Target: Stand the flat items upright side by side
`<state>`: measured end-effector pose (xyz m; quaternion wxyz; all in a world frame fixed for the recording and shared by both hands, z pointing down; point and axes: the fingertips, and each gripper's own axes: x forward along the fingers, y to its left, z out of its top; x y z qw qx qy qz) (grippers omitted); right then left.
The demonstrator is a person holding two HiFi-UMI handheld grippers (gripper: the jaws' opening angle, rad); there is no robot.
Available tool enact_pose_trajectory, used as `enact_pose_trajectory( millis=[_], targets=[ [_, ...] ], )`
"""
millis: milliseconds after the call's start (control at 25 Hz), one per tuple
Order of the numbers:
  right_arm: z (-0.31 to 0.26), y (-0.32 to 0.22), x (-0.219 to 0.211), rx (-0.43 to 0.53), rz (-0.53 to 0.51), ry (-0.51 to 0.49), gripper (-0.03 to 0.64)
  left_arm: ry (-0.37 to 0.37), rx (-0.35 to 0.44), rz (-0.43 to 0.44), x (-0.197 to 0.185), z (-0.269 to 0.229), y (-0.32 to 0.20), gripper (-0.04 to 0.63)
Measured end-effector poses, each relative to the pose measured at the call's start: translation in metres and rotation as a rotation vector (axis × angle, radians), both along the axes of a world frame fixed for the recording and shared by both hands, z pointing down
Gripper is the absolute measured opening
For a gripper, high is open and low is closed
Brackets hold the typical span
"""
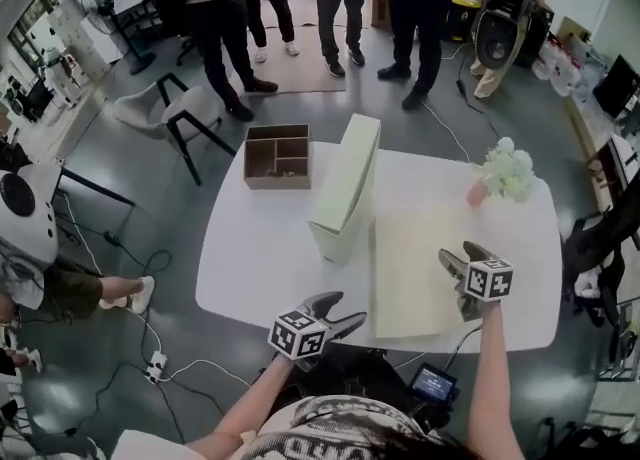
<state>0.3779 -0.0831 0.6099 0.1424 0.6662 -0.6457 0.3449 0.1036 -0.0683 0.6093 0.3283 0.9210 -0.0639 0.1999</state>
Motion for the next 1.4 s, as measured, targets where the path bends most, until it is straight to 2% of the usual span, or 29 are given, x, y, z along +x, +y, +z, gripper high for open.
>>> enact_pose_trajectory(
  millis=[120, 240, 440, 560, 720, 880, 1120, 1240, 1400],
  targets=[
    [0.014, -0.012, 0.020, -0.037, -0.068, -0.033, 0.361, 0.008, -0.104, -0.099, 0.017, 0.012, 0.011, 0.344],
    [0.027, -0.025, 0.033, -0.065, -0.122, -0.101, 0.391, -0.003, -0.146, -0.182, 0.033, 0.022, 0.018, 0.353],
    [0.048, -0.043, 0.043, -0.088, -0.111, -0.260, 0.435, -0.027, -0.211, -0.265, 0.050, 0.043, 0.020, 0.377],
    [0.059, -0.051, 0.042, -0.099, -0.096, -0.345, 0.445, -0.071, -0.218, -0.286, 0.055, 0.057, 0.017, 0.384],
    [0.068, -0.057, 0.039, -0.106, -0.103, -0.407, 0.451, -0.114, -0.202, -0.262, 0.065, 0.067, 0.015, 0.385],
    [0.076, -0.057, 0.037, -0.121, -0.098, -0.442, 0.456, -0.102, -0.240, -0.240, 0.078, 0.071, 0.017, 0.385],
    [0.079, -0.057, 0.039, -0.107, -0.095, -0.462, 0.450, -0.100, -0.240, -0.161, 0.091, 0.078, 0.016, 0.385],
    [0.077, -0.055, 0.041, -0.086, -0.086, -0.475, 0.429, -0.128, -0.201, -0.102, 0.093, 0.080, 0.017, 0.385],
    [0.057, -0.050, 0.038, -0.012, -0.088, -0.468, 0.416, -0.143, -0.079, -0.031, 0.093, 0.070, 0.020, 0.385]
  ],
)
